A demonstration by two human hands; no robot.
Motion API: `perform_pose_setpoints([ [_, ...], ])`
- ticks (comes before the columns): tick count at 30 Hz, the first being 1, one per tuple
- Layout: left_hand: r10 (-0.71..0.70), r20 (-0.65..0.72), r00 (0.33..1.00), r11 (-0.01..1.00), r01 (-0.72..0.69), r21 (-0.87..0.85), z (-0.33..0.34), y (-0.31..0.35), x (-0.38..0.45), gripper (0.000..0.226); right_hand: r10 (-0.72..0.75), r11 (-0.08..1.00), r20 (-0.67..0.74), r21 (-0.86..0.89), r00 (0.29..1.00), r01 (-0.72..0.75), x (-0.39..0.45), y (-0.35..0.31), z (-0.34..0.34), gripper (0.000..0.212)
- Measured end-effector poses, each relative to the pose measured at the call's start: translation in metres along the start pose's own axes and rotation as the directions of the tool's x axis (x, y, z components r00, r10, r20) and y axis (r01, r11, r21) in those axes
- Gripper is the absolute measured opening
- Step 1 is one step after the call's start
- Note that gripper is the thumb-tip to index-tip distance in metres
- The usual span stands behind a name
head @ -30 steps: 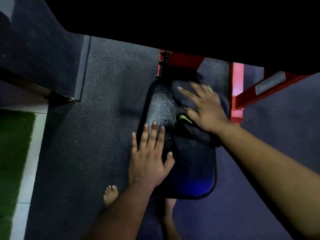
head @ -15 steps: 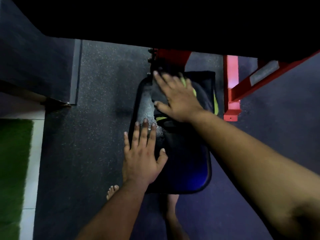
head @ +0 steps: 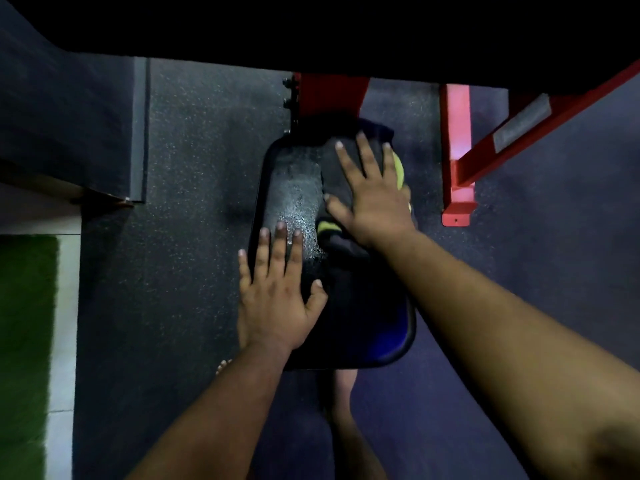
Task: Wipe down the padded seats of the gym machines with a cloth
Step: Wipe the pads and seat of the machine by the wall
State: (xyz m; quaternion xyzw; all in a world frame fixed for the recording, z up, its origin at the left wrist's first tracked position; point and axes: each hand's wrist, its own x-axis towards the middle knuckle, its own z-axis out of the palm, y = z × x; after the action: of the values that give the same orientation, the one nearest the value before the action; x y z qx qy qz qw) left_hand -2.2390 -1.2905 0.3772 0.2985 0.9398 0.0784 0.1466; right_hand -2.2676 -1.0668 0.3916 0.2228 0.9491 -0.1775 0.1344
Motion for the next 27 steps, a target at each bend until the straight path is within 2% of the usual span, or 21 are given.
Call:
perform_pose_setpoints([
  [2, 0.004, -0.001, 1.000, 1.000, -0.004, -0.004, 0.001, 0.001, 0.000, 0.082, 0.004, 1.000, -0.020, -0.026, 1.000, -0.004, 0.004, -0.003, 0.000, 0.082],
  [5, 0.004, -0.016, 1.000, 0.999, -0.004, -0.035, 0.001, -0.001, 0.000, 0.084, -0.066, 0.994, -0.091, -0.093, 0.994, 0.058, -0.050, 0.003, 0.011, 0.081],
  [9, 0.027, -0.096, 0.995, 0.964, -0.051, -0.261, -0.002, -0.008, -0.008, 0.078, -0.149, 0.986, -0.056, -0.087, 0.987, 0.144, -0.152, 0.001, 0.036, 0.084],
  [12, 0.025, -0.151, 0.988, 0.946, -0.072, -0.316, 0.001, -0.016, -0.019, 0.072, -0.183, 0.971, 0.008, -0.152, 0.983, 0.182, -0.105, 0.001, 0.027, 0.087],
  [15, 0.032, -0.166, 0.986, 0.961, -0.076, -0.267, 0.008, -0.024, -0.031, 0.073, -0.034, 0.990, -0.022, -0.138, 0.999, 0.031, -0.011, -0.031, 0.012, 0.082],
  [18, -0.011, -0.192, 0.981, 0.911, -0.069, -0.407, 0.012, -0.034, -0.039, 0.074, 0.058, 0.990, -0.049, -0.127, 0.997, -0.064, 0.030, -0.069, 0.011, 0.081],
  [20, -0.139, -0.208, 0.968, 0.798, -0.015, -0.603, 0.010, -0.043, -0.045, 0.072, -0.005, 0.989, -0.042, -0.147, 0.999, -0.001, 0.013, -0.083, 0.018, 0.085],
  [22, -0.248, -0.198, 0.948, 0.693, 0.031, -0.720, 0.003, -0.054, -0.050, 0.069, -0.147, 0.974, -0.019, -0.177, 0.989, 0.142, -0.025, -0.093, 0.032, 0.087],
  [27, -0.273, -0.178, 0.945, 0.651, 0.045, -0.758, -0.012, -0.077, -0.054, 0.070, -0.420, 0.885, 0.023, -0.211, 0.907, 0.415, -0.132, -0.115, 0.065, 0.085],
])
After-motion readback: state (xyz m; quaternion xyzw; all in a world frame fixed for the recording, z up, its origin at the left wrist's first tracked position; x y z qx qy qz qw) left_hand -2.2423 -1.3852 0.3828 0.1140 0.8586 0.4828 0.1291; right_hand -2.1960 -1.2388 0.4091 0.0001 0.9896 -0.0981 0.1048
